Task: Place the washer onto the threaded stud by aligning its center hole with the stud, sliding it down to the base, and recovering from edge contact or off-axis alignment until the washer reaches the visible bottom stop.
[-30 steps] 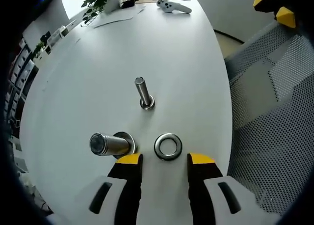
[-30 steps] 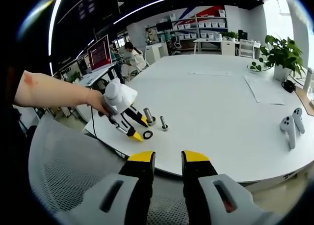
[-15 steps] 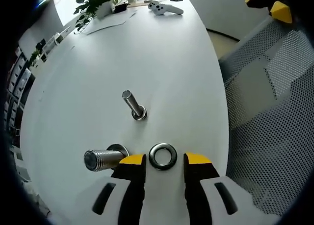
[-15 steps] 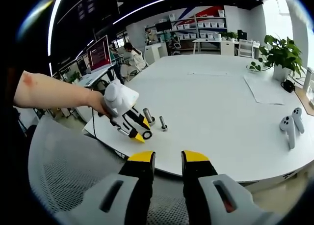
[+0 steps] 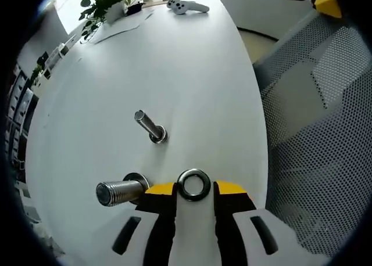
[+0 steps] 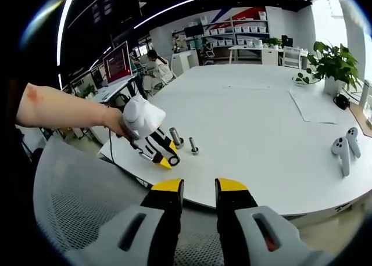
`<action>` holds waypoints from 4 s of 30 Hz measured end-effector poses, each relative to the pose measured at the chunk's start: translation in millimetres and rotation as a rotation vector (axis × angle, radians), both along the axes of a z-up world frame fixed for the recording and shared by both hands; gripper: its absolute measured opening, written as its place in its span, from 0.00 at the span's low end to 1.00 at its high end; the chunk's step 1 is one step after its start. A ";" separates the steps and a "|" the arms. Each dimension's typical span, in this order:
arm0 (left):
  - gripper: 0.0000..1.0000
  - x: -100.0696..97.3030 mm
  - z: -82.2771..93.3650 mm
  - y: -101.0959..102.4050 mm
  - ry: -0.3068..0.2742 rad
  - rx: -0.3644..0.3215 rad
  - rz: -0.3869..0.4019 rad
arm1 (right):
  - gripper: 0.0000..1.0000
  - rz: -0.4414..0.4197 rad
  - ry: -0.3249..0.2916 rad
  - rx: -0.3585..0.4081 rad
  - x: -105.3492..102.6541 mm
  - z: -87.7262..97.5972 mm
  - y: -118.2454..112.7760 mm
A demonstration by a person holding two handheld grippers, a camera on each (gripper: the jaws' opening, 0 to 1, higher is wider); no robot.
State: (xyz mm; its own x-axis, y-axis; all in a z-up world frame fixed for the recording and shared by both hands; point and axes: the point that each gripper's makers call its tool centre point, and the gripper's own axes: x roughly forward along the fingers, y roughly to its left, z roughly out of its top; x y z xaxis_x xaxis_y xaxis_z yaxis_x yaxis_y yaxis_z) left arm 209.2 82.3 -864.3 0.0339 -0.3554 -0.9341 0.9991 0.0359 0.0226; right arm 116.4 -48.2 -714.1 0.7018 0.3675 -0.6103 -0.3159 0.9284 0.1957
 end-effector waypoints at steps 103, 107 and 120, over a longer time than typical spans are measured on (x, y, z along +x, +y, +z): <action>0.19 58.7 76.4 13.8 -0.207 -0.059 0.064 | 0.25 -0.007 0.002 0.035 -1.1 0.9 1.7; 0.19 61.7 73.0 12.8 -0.202 -0.047 0.057 | 0.25 -0.005 0.005 0.033 -1.2 0.4 1.6; 0.19 62.3 63.2 9.5 -0.165 -0.019 0.051 | 0.25 -0.005 0.005 0.032 -0.9 -0.1 1.3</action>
State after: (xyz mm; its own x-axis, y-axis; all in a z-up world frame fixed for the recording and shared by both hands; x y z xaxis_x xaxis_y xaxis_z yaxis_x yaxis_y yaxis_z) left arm 271.6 91.8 -801.1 0.2049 -0.3670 -0.9074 0.9787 0.0880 0.1854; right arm 115.5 -46.9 -714.2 0.7002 0.3834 -0.6022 -0.3104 0.9232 0.2268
